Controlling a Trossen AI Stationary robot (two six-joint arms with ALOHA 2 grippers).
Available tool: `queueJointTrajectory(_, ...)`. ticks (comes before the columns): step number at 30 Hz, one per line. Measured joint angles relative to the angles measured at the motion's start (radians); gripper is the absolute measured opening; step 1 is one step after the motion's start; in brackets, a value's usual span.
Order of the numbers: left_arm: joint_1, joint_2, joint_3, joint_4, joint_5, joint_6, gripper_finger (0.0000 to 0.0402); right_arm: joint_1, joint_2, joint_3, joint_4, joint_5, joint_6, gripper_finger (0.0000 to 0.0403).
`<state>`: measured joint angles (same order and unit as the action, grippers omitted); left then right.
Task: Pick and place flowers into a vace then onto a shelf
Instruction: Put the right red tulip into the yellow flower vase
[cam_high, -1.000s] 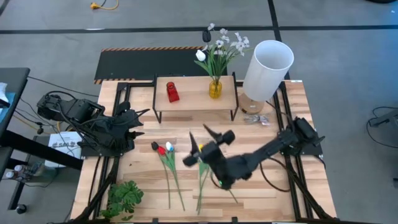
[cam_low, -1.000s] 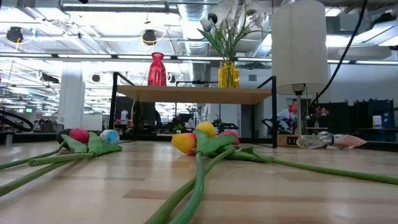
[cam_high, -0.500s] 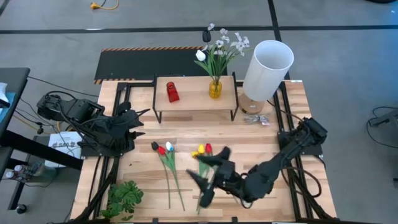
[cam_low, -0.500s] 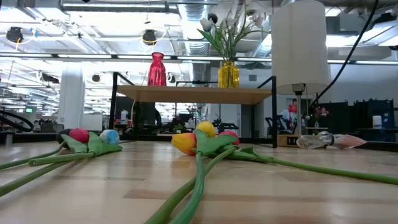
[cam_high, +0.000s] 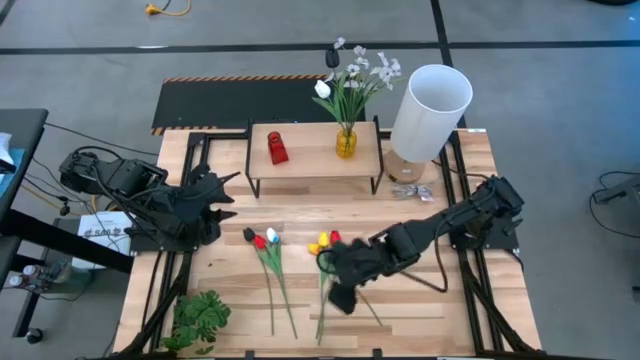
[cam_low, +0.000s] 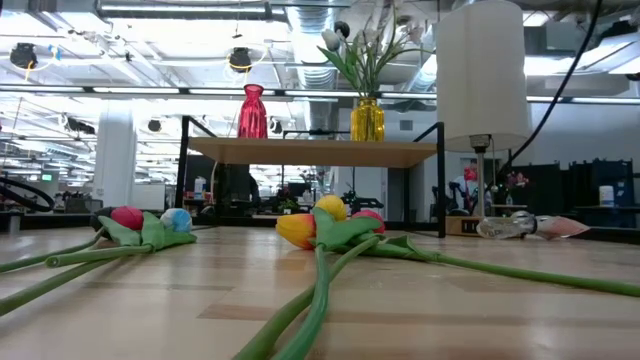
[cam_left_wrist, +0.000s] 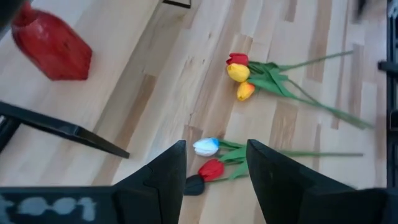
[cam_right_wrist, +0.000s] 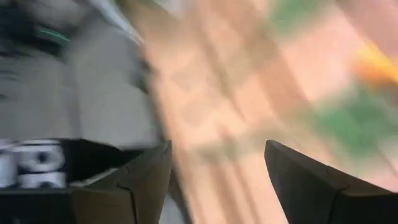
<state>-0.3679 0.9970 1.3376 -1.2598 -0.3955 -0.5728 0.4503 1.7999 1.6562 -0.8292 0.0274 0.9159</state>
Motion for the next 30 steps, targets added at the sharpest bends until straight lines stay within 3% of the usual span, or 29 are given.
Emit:
queueJointTrajectory(4, 0.0, 0.0, 0.0, -0.001, -0.015, -0.067, 0.0158, 0.016, 0.002, 0.0, -0.379, 0.118, 0.159, 0.0249)
queueJointTrajectory(8, 0.0, 0.0, 0.0, -0.002, -0.023, -0.114, 0.0158, 0.06, 0.004, 0.0, -0.534, 0.252, 0.286, 0.0249)
queueJointTrajectory(14, 0.0, 0.0, 0.0, -0.002, -0.033, -0.15, 0.0158, 0.114, 0.004, -0.083, -0.374, 0.252, 0.299, 0.0249)
queueJointTrajectory(20, 0.0, 0.0, 0.0, -0.002, -0.034, -0.153, 0.0158, 0.115, 0.007, -0.282, -0.11, 0.155, 0.327, 0.0249)
queueJointTrajectory(30, 0.0, 0.0, 0.0, -0.007, -0.029, -0.153, 0.0158, 0.103, 0.007, -0.378, -0.003, 0.157, 0.483, 0.0249)
